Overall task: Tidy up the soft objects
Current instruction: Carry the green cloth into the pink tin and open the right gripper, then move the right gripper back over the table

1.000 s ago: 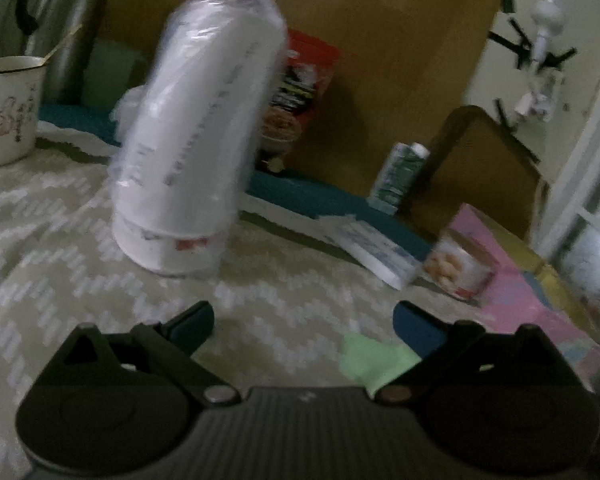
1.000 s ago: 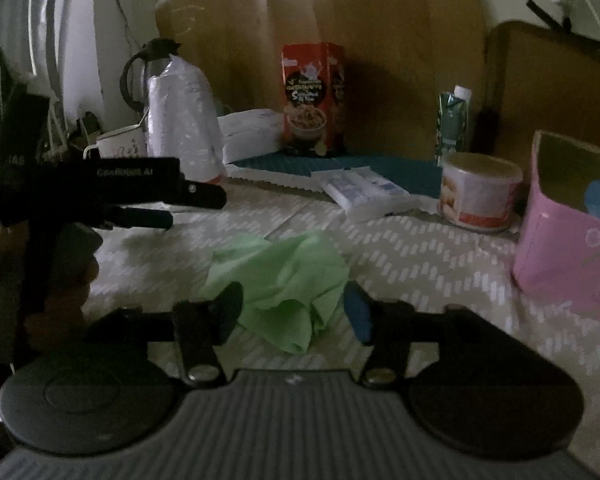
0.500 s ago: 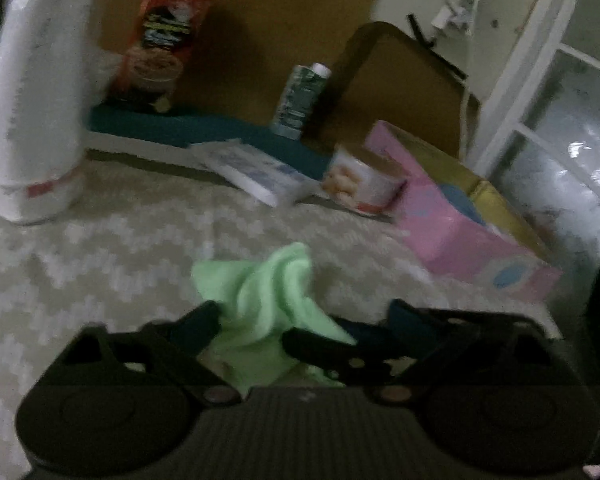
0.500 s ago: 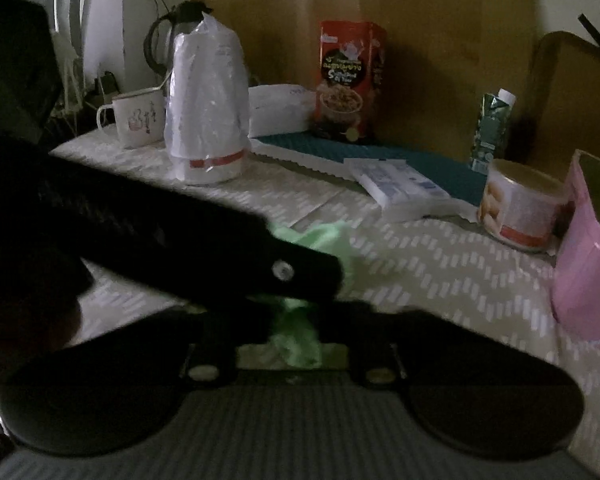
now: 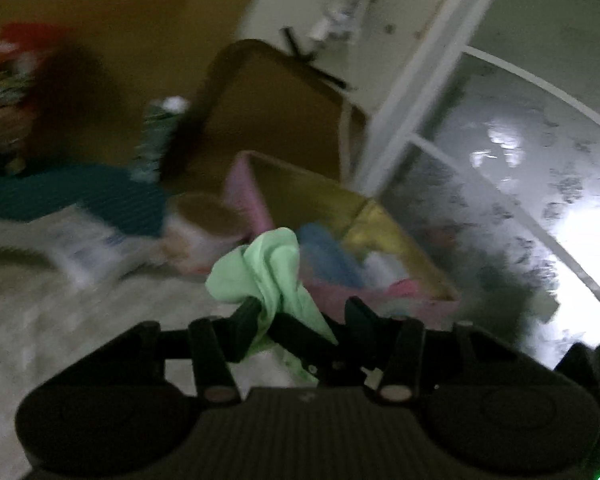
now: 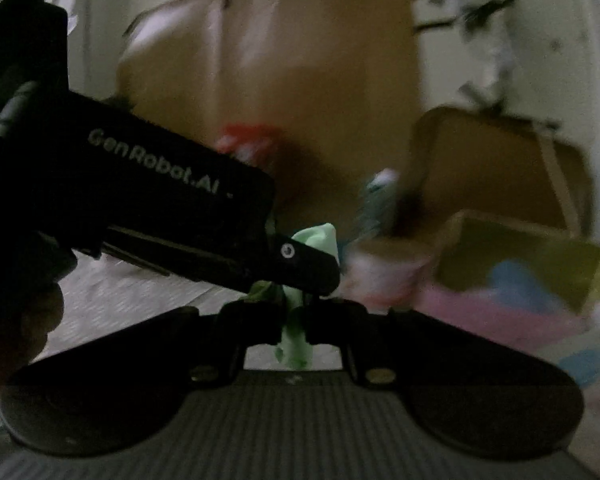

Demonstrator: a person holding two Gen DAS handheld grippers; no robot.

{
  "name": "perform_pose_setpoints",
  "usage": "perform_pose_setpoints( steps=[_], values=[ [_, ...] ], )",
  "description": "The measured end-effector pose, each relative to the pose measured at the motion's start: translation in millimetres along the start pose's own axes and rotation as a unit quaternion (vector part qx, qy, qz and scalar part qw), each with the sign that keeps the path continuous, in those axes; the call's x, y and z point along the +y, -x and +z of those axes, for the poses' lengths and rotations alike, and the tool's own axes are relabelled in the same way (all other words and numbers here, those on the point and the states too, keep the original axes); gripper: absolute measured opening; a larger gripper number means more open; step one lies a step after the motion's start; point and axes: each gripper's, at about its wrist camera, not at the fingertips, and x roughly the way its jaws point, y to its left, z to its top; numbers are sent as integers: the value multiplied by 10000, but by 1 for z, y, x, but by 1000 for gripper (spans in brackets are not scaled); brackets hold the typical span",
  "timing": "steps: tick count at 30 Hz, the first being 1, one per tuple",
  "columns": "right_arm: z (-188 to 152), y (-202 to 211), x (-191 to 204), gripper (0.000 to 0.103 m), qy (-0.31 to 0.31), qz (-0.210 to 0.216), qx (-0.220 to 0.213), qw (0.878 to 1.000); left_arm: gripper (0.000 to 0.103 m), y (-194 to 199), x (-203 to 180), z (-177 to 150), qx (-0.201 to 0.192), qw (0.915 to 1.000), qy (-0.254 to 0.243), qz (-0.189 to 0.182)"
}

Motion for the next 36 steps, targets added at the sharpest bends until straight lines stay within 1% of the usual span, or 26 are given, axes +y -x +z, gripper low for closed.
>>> perform_pose_setpoints(
  steps=[4,6,10,12,14,15,16,18,19,20,22,25,29,31,36],
  values=[
    [6,11,-32,12,-67,-526,-278,9982,48,-36,-27,16,103,9993,-294,-217],
    [7,10,-49,12,-160,-720,-309,9968,48,-58,-42,20,185,9986,-407,-274],
    [4,7,-81,12,-357,-1111,-283,9928,48,-97,-59,23,342,9973,-547,-363],
    [2,3,-94,12,-438,-1289,-240,9904,54,-115,-65,24,388,9970,-609,-269],
    [-1,-5,-107,13,-521,-1513,-154,9870,66,-130,-70,23,416,9967,-699,-33],
    [-3,-9,-113,14,-531,-1667,-101,9845,69,-136,-71,22,412,9963,-740,106],
    [-5,-15,-118,18,-509,-1892,13,9806,72,-139,-72,20,406,9961,-757,194],
    [-11,-24,-130,34,-595,-2405,169,9687,72,-139,-70,18,378,9960,-766,269],
    [-14,-23,-136,45,-737,-2553,175,9639,74,-137,-70,17,354,9958,-792,293],
    [-17,-20,-144,46,-927,-2655,147,9595,77,-135,-70,16,312,9954,-838,336],
    [-20,-12,-156,46,-1286,-2683,86,9547,81,-128,-69,13,186,9943,-948,442],
    [-21,-6,-157,46,-1428,-2720,-13,9516,82,-119,-66,11,95,9942,-965,474],
    [-19,-2,-146,46,-1410,-2620,-102,9547,82,-105,-62,8,14,9944,-976,410],
    [-16,-2,-138,49,-1345,-2557,-127,9573,83,-93,-59,6,-59,9939,-1011,436],
    [-14,-9,-116,52,-1341,-2306,36,9638,84,-58,-36,-6,-122,9940,-985,463]
  ],
)
